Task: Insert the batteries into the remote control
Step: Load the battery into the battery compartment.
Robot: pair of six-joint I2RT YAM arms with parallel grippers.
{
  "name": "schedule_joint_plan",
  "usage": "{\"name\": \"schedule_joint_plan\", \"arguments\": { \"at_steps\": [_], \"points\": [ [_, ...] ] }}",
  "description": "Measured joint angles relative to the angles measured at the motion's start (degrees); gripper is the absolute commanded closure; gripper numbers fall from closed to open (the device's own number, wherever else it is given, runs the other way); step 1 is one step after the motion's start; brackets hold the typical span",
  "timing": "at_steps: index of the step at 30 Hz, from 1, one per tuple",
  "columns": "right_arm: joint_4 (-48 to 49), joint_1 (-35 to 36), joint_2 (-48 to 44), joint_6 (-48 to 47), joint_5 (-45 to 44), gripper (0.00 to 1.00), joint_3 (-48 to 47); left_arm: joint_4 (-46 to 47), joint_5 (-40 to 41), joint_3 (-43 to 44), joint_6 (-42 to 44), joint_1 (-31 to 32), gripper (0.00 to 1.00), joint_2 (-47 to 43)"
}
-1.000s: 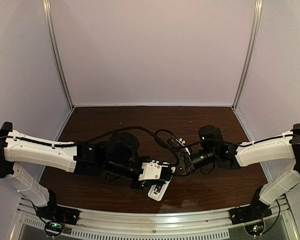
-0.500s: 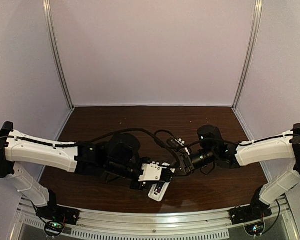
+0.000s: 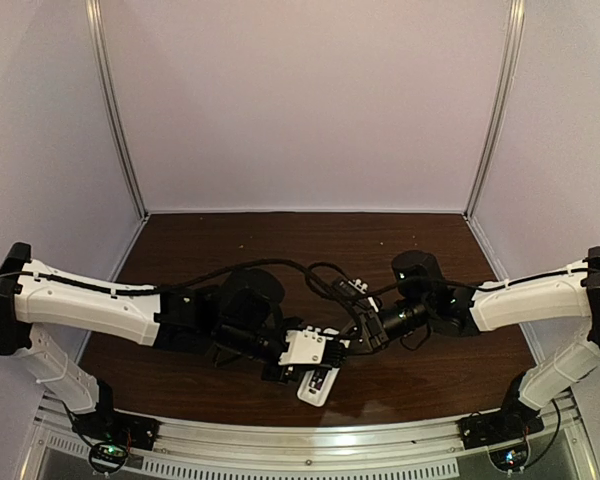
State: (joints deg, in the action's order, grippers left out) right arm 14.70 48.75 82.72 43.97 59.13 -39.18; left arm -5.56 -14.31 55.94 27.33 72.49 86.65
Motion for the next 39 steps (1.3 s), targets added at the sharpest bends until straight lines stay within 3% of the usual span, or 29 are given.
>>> {"name": "schedule_joint_plan", "arguments": {
  "at_steps": [16, 39],
  "points": [
    [-2.3, -0.2, -1.9, 0.1, 0.0, 1.00, 0.0, 2.8, 0.2, -0.6, 0.1, 0.0, 0.96, 0.4],
    [4.5, -1.1, -1.9, 8.9, 0.1, 1.00, 2.9, 9.1, 7.0, -4.1, 3.3, 1.6, 0.92, 0.3]
  ]
}}
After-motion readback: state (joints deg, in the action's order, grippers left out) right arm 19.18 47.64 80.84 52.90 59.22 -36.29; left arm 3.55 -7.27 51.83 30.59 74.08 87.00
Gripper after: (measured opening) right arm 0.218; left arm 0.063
